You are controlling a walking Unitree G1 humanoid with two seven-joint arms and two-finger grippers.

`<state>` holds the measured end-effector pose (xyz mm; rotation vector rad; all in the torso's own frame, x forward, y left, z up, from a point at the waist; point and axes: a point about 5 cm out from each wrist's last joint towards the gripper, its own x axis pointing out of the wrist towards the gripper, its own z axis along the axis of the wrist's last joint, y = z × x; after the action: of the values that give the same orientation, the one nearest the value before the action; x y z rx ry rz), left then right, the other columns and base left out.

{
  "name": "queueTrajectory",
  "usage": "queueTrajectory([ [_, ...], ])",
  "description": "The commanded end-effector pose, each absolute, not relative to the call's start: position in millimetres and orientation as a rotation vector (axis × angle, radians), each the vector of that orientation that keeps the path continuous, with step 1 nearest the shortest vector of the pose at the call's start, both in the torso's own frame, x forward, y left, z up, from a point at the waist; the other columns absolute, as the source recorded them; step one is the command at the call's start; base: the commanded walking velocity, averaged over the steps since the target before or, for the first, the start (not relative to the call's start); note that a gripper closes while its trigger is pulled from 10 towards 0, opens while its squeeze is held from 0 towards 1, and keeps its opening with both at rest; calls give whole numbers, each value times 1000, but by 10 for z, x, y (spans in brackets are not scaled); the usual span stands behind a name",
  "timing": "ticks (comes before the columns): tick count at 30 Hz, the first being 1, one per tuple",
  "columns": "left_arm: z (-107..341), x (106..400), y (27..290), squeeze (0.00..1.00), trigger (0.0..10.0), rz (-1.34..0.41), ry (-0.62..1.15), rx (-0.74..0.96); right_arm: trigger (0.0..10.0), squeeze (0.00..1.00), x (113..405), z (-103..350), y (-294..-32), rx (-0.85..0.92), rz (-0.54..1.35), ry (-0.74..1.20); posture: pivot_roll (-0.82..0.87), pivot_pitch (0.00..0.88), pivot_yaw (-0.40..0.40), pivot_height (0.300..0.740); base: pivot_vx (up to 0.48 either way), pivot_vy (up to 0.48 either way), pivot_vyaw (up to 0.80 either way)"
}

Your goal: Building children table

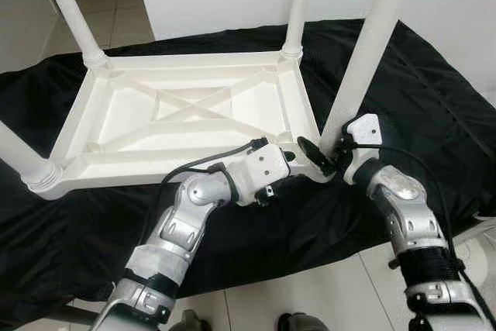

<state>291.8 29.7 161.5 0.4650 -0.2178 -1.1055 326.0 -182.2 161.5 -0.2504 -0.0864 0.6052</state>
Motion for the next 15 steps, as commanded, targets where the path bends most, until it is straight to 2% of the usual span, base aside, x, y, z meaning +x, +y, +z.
queueTrajectory([
  [1, 1599, 2973, 335, 0, 10000, -995, -221, 456, 0, 0, 3270, 1567, -1776, -249, 641, -67, -127, 60, 60, 740, 0, 0, 0],
  [9, 1588, 2958, 350, 0, 10000, -986, -218, 454, 0, 0, 3240, 1469, -1899, -241, 648, -25, -125, 60, 60, 740, 0, 0, 0],
  [10, 1587, 2957, 345, 0, 10000, -988, -219, 455, 10000, 0, 3238, 1465, -1901, -236, 636, -28, -126, 59, 62, 740, 0, 0, 0],
  [15, 1589, 2960, 341, 0, 10000, -992, -219, 458, 10000, 0, 3241, 1457, -1870, -177, 568, -50, -130, 63, 64, 740, 0, 0, 0],
])
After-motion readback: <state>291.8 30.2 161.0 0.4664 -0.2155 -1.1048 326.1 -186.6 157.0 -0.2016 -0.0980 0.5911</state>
